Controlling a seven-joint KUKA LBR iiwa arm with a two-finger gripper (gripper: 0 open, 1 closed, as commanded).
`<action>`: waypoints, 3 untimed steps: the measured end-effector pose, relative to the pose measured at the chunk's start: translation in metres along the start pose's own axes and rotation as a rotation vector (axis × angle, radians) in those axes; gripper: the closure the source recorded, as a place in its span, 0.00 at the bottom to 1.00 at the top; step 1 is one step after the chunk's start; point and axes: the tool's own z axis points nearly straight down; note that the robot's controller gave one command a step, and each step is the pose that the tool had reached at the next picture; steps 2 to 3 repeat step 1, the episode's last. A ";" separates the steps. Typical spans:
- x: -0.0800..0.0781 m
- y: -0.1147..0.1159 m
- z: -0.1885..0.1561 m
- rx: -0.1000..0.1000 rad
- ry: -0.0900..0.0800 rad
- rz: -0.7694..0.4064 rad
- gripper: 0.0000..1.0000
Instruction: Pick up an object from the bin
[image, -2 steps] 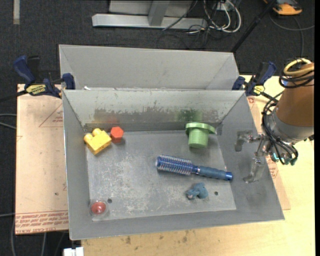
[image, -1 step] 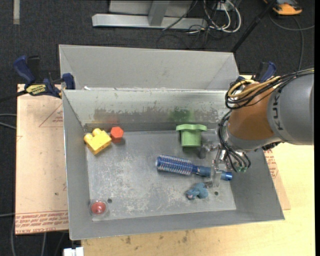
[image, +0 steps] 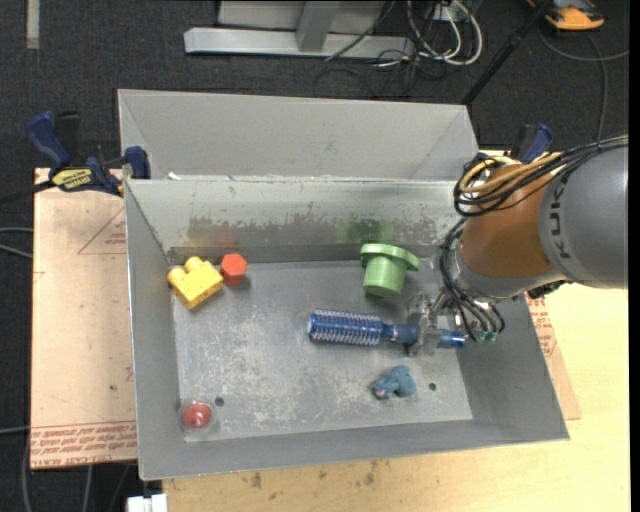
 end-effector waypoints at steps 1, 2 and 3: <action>0.019 0.039 -0.152 0.000 -0.009 -0.036 1.00; 0.019 0.039 -0.152 0.000 -0.009 -0.036 1.00; 0.019 0.039 -0.152 0.000 -0.009 -0.036 1.00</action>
Offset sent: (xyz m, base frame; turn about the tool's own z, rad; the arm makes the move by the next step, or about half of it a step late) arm -0.0194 0.0380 0.1487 -0.0332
